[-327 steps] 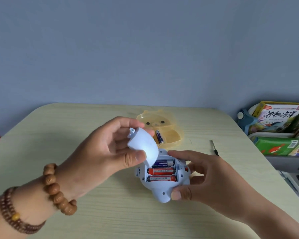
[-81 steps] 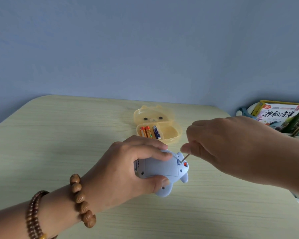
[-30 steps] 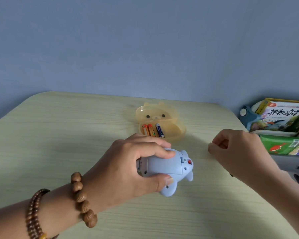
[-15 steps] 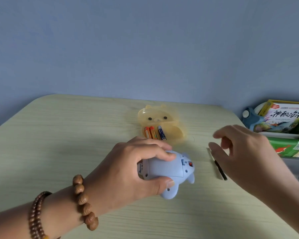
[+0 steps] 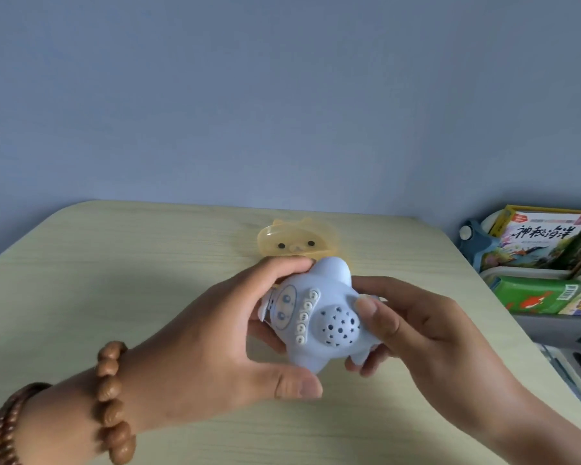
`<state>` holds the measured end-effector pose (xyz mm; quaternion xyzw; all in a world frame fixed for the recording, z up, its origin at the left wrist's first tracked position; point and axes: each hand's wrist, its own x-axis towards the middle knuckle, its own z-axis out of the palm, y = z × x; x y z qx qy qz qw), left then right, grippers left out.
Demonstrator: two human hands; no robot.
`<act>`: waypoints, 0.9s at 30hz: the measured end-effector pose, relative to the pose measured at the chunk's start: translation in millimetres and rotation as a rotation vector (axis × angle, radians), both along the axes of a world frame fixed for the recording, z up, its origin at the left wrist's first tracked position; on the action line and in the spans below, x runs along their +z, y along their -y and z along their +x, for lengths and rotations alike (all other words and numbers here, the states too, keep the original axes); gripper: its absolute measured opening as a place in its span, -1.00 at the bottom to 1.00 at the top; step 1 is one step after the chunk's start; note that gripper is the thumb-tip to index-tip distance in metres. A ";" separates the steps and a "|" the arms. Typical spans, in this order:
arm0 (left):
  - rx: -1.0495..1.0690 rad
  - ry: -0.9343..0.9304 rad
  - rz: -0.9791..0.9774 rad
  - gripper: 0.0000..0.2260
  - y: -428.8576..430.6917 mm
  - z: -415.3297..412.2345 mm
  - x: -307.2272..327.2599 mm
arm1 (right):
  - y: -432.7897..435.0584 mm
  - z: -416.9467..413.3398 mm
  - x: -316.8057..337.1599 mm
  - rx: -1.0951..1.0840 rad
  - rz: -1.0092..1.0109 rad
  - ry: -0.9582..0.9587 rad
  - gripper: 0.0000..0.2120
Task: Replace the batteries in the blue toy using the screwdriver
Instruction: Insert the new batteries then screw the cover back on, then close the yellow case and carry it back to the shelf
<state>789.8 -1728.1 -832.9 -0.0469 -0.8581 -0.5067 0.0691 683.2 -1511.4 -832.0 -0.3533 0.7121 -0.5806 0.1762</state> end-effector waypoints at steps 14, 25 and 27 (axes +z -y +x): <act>0.248 -0.124 -0.058 -0.41 49.5 -49.5 37.2 | 55.8 -57.9 44.5 -0.052 0.213 -0.498 -0.46; 0.405 0.005 -0.132 -0.30 162.7 -119.1 19.0 | 181.8 -142.0 27.5 0.003 0.365 -0.566 -0.52; 0.423 0.025 -0.152 -0.35 169.6 -125.9 10.5 | 190.4 -146.9 18.9 0.002 0.376 -0.547 -0.57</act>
